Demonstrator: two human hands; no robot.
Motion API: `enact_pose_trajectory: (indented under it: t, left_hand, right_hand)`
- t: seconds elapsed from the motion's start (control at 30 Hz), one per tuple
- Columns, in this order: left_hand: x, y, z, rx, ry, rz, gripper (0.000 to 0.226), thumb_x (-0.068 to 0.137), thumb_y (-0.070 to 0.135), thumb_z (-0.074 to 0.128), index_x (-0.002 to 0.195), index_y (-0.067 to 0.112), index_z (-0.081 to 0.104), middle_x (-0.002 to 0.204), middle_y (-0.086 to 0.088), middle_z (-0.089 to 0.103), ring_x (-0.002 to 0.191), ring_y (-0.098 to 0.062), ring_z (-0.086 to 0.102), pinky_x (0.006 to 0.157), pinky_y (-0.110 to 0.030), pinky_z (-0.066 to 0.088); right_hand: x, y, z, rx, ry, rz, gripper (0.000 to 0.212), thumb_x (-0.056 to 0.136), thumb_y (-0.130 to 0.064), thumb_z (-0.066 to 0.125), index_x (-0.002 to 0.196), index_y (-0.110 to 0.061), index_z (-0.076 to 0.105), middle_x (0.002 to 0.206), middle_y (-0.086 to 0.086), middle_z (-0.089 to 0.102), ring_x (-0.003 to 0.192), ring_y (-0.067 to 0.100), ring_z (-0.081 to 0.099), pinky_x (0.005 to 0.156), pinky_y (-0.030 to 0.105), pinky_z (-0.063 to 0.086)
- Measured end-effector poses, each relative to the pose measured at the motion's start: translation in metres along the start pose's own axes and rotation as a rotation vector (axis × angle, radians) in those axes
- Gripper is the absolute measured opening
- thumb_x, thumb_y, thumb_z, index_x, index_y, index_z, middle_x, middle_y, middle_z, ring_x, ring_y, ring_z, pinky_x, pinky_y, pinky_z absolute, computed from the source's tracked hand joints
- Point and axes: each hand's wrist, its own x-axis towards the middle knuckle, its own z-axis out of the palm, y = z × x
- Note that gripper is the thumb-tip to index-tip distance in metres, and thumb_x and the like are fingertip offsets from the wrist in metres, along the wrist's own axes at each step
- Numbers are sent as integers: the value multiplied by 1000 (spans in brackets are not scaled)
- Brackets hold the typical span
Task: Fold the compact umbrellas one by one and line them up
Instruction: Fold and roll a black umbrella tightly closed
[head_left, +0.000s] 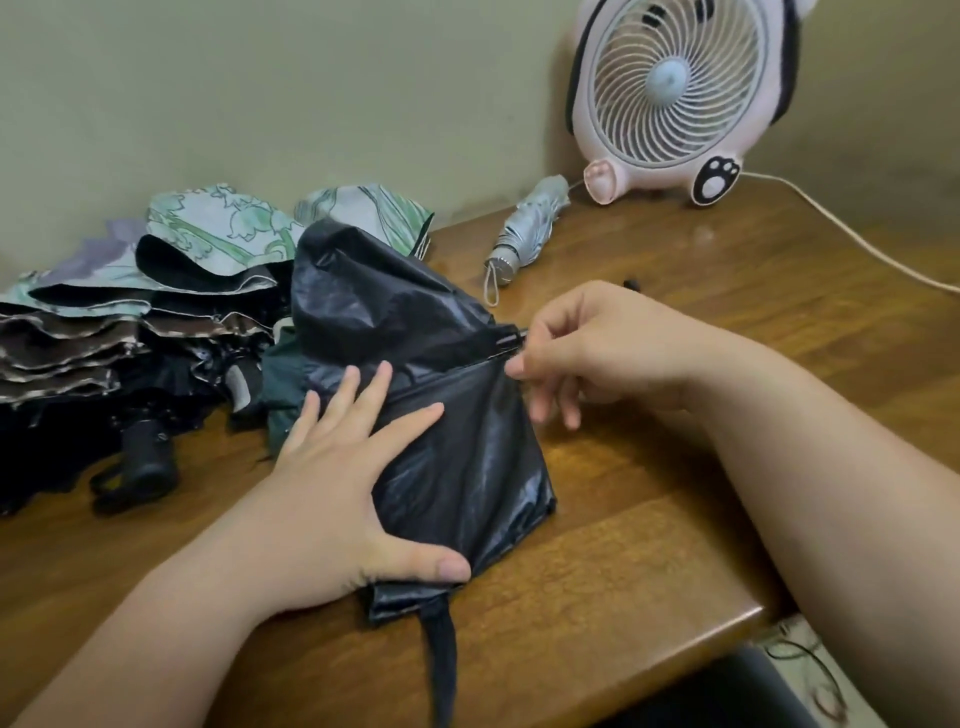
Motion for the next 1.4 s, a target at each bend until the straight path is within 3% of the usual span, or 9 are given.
enact_pose_trajectory:
  t: [0.17, 0.4, 0.73, 0.87, 0.97, 1.07, 1.17, 1.3, 1.4]
  left_hand:
    - [-1, -2, 0, -10, 1, 7, 129, 42, 111, 40, 153, 62, -2, 159, 17, -40, 141, -4, -47, 123, -41, -21]
    - [0, -4, 5, -14, 6, 17, 132, 44, 111, 41, 157, 57, -2, 161, 13, -40, 142, -8, -47, 123, -46, -21]
    - [-1, -8, 6, -42, -1, 48, 132, 48, 108, 46, 157, 55, -6, 161, 12, -40, 142, -12, -48, 123, -48, -22]
    - [-1, -10, 7, -45, 1, 65, 133, 49, 107, 48, 159, 52, -4, 162, 9, -38, 143, -15, -47, 122, -51, -22]
    - [-1, -9, 7, -43, 9, 76, 132, 52, 105, 50, 160, 50, -3, 163, 6, -37, 143, -19, -46, 122, -53, -22]
    - [-2, -9, 6, -45, 21, 82, 131, 54, 104, 52, 160, 49, -3, 163, 4, -37, 144, -21, -45, 122, -54, -22]
    - [-2, -10, 5, -60, 28, 81, 134, 52, 104, 52, 160, 48, -3, 165, 2, -35, 145, -24, -44, 122, -57, -19]
    - [-1, -9, 7, -71, 60, 96, 140, 49, 105, 52, 159, 46, -12, 166, 1, -31, 146, -25, -43, 121, -56, -21]
    - [-2, -8, 9, -64, 54, 82, 141, 50, 105, 51, 162, 40, -5, 166, 3, -30, 145, -20, -44, 121, -54, -22]
  right_hand:
    - [-2, 0, 1, 114, -261, 97, 20, 84, -18, 78, 76, -5, 65, 83, 22, 74, 58, 26, 72, 35, 18, 32]
    - [-12, -6, 10, 225, -397, 237, 16, 76, -11, 84, 85, -7, 71, 79, 19, 70, 60, 27, 74, 31, 16, 34]
    - [-69, -8, 19, -7, -113, 214, 16, 80, 12, 75, 86, -4, 74, 72, 15, 68, 48, 18, 57, 39, 22, 40]
    - [-83, -21, 28, -150, 32, 128, 25, 77, -5, 83, 97, -18, 75, 77, 9, 71, 58, 19, 60, 49, 26, 48]
    - [-89, -18, 46, -486, 125, -60, 50, 69, -44, 88, 116, -45, 71, 84, -10, 62, 70, 4, 59, 64, 15, 47]
    - [-89, -14, 59, -890, 196, -324, 59, 77, -80, 60, 130, -53, 61, 115, -26, 48, 112, 3, 52, 89, 15, 43]
    - [-72, -34, 82, -850, 164, -351, 63, 89, -76, 42, 147, -52, 40, 154, -27, 24, 148, -3, 20, 114, 24, 25]
    - [-25, -54, 115, -789, 223, -336, 63, 103, -55, 36, 161, -31, 22, 168, -14, 12, 153, -2, 0, 123, 22, 6]
    - [-8, -32, 120, -920, 170, -262, 74, 101, -62, 21, 163, -24, 7, 171, -9, -1, 153, 0, -12, 124, 22, -6]
